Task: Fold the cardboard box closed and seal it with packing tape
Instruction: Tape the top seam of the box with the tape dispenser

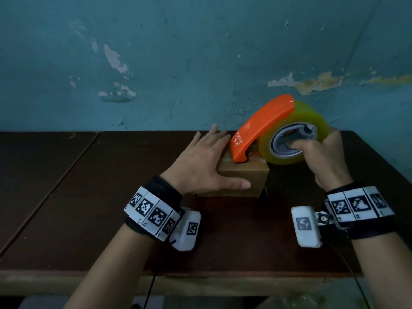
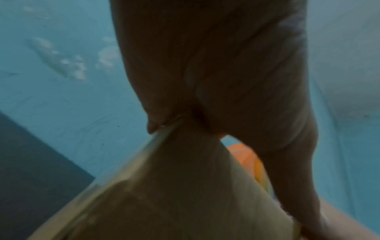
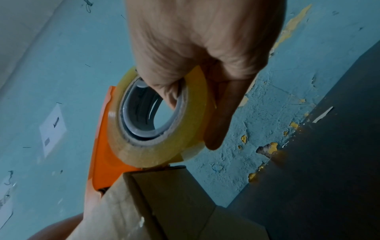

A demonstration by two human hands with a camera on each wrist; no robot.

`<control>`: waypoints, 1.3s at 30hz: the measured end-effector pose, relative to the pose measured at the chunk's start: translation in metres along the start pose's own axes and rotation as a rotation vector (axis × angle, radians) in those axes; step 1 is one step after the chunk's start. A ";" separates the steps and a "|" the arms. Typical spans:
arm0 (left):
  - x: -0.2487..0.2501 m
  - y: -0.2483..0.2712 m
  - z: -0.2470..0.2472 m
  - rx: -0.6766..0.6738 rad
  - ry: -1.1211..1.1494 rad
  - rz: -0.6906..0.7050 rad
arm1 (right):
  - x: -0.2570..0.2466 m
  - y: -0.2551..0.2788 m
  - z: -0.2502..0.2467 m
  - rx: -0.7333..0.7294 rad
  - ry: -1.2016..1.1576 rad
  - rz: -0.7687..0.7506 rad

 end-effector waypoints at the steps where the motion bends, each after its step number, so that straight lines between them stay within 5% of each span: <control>1: 0.000 0.000 0.006 -0.036 -0.070 0.007 | 0.001 -0.001 0.000 -0.001 0.001 0.001; 7: 0.003 -0.001 0.012 -0.099 -0.224 0.014 | 0.006 -0.001 0.002 -0.007 0.020 0.012; 12: 0.013 -0.003 0.003 -0.021 -0.299 0.033 | 0.005 -0.002 0.003 -0.021 0.010 0.012; 15: 0.020 -0.005 -0.002 0.061 -0.255 0.022 | 0.004 -0.002 0.004 -0.031 -0.010 0.023; 21: -0.001 -0.008 0.006 0.006 -0.230 -0.093 | 0.002 0.000 0.004 -0.041 -0.006 0.013; 39: -0.010 -0.002 -0.002 -0.004 -0.257 -0.072 | 0.000 -0.004 0.004 -0.098 0.067 -0.013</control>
Point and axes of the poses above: each hand's wrist, its own y-axis away from the middle knuckle, its own z-axis out of the palm, x = y × z, the point moved 9 cm from there along -y, towards the middle knuckle, and after that the axes turned 12 degrees about x, right-handed, at the moved point
